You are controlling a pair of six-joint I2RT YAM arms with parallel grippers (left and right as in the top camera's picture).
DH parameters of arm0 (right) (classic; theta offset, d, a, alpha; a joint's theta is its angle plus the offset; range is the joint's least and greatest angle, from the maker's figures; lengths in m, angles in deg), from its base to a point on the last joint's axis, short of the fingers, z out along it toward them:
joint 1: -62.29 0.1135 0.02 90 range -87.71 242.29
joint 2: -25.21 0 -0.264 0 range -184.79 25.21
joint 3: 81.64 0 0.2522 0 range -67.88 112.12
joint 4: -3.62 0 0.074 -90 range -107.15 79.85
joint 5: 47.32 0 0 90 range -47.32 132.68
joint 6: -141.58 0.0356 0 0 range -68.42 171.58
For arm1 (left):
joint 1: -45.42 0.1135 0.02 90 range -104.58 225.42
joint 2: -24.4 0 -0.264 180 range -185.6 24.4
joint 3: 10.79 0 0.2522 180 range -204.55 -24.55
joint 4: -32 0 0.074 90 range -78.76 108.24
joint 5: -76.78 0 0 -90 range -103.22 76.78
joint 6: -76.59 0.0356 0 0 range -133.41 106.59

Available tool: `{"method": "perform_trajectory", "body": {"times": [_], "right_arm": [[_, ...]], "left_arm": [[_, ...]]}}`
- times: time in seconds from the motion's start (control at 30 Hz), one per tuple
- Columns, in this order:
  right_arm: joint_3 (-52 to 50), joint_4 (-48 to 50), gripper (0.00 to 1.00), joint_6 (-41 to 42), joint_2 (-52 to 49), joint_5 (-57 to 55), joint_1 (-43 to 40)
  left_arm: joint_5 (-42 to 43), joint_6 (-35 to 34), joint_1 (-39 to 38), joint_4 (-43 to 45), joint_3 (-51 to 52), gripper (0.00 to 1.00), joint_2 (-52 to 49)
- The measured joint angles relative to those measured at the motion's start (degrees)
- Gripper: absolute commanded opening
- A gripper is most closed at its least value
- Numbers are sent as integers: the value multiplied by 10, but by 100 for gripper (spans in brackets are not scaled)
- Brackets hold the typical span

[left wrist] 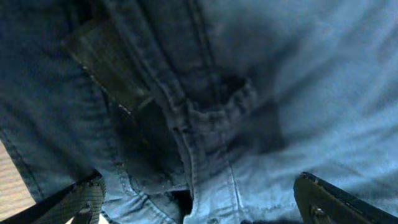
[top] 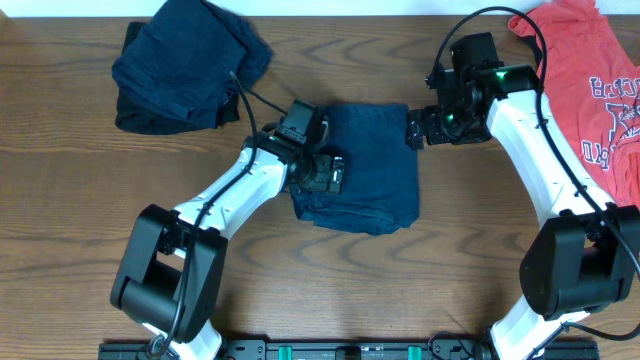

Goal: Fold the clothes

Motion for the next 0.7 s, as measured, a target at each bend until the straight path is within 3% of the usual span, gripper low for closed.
{"method": "perform_trajectory", "body": {"times": [0.4, 0.43, 0.47, 0.53, 0.57, 0.6, 0.7], "right_arm": [[0, 0, 99, 0, 0, 0, 0], [0, 0, 99, 0, 0, 0, 0], [0, 0, 99, 0, 0, 0, 0], [0, 2, 99, 0, 0, 0, 0], [0, 3, 99, 0, 0, 0, 0], [0, 6, 99, 0, 0, 0, 0], [0, 10, 99, 0, 0, 0, 0]], "left_arm": [[40, -100, -2, 126, -21, 100, -79], [45, -103, -2, 131, -23, 95, -81], [48, -108, -2, 135, -24, 84, -82], [51, -114, -1, 144, -24, 35, -88], [54, -113, 0, 148, -24, 24, -92], [58, -115, 0, 151, -24, 19, -97], [76, -120, -1, 161, -24, 19, -107]]}}
